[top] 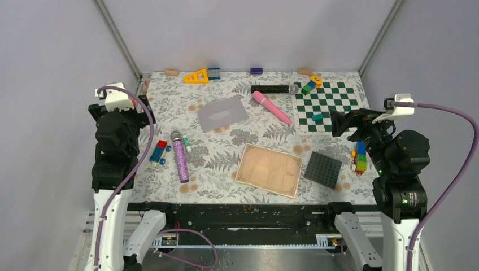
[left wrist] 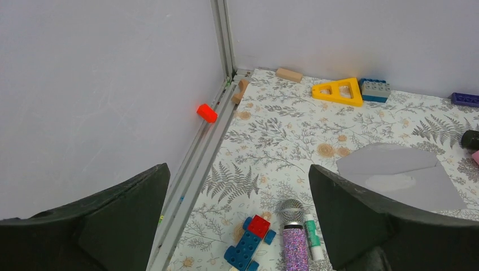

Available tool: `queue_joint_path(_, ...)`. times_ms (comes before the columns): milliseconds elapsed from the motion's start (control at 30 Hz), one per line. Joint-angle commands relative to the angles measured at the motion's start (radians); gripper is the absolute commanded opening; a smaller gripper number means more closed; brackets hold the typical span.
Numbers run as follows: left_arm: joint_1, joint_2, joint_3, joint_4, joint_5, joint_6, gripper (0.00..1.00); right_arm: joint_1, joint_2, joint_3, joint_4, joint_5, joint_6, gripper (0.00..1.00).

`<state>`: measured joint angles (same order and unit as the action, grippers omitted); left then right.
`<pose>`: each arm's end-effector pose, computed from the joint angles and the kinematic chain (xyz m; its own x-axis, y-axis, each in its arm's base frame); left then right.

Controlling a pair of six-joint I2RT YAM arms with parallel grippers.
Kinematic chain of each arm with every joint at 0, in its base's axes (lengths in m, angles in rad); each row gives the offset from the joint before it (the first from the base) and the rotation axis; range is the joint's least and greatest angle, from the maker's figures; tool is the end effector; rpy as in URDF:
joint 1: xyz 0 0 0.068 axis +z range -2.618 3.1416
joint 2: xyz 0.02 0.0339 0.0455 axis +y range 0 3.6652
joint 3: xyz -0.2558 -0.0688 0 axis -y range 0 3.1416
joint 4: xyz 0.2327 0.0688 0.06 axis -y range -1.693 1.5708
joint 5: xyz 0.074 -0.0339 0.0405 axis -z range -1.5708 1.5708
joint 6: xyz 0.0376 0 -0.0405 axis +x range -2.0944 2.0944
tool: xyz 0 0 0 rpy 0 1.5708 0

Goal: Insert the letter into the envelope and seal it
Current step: Pick up the letter from the center of the board.

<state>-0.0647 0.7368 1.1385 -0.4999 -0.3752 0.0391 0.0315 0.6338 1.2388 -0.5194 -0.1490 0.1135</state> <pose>0.1303 0.0054 0.4209 -0.1096 0.0435 -0.9930 -0.2997 0.9511 0.0748 0.0817 0.0082 0.4562 0.0646 0.1141 -0.9914 -0.1875 0.9771 0.1002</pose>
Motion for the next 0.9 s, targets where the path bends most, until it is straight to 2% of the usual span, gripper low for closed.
queue_joint_path(0, 0.009, 0.028, 0.006, 0.049, -0.033, -0.011, 0.99, -0.004, 0.015, 0.001, 0.030, -0.027, 0.026, 0.98)
queue_joint_path(233, 0.009, 0.054, 0.000, 0.043, -0.032, 0.000, 0.99, -0.005, 0.056, -0.033, 0.038, -0.183, -0.037, 0.98)
queue_joint_path(467, 0.009, 0.064, -0.027, 0.055, 0.033, 0.028, 0.99, -0.005, 0.070, -0.077, 0.046, -0.386, -0.063, 0.99)
queue_joint_path(867, 0.009, 0.077, -0.059, 0.050, 0.145, 0.065, 0.99, -0.004, 0.096, -0.084, 0.037, -0.296, -0.026, 0.99)
